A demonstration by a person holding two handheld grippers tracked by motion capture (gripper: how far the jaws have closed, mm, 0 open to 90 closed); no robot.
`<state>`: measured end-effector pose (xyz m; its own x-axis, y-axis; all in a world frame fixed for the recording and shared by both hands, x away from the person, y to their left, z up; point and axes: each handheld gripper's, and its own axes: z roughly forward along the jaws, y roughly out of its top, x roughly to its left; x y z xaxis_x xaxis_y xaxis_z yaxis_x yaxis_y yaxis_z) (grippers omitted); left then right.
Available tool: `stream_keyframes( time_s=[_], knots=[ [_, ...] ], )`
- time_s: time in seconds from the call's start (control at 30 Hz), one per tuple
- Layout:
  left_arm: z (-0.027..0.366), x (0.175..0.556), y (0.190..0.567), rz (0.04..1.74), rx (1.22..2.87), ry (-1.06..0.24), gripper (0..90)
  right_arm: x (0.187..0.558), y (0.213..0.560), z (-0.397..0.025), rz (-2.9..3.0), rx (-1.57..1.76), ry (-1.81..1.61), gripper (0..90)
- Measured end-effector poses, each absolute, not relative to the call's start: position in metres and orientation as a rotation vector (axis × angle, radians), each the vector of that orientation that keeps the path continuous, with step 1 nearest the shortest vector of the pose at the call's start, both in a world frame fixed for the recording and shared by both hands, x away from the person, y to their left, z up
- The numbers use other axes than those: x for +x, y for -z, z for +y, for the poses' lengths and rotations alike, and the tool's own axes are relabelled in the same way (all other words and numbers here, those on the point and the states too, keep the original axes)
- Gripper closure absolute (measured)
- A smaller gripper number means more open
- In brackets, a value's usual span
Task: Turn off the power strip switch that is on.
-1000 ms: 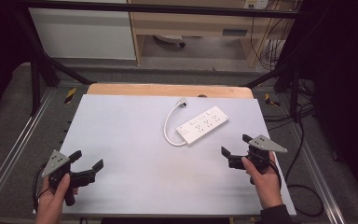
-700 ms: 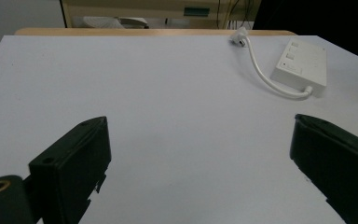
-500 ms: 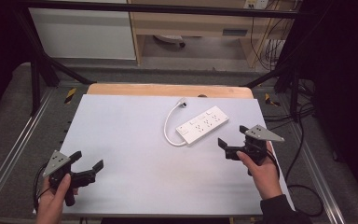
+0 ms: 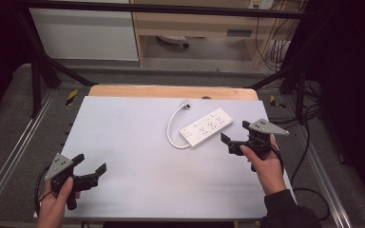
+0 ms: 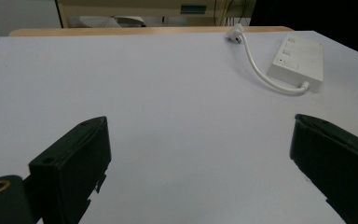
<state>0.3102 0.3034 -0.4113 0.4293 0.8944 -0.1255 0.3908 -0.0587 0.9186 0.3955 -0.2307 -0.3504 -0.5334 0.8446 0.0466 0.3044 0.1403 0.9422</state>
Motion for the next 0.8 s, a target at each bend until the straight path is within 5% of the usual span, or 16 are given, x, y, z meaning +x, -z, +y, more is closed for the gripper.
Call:
stream_keyframes(
  time_s=[0.8],
  knots=[
    [0.303,0.311,0.412,1.133,1.662,-0.606,5.1,0.428,0.336,-0.224,1.917,1.089,-1.381,4.7]
  ],
)
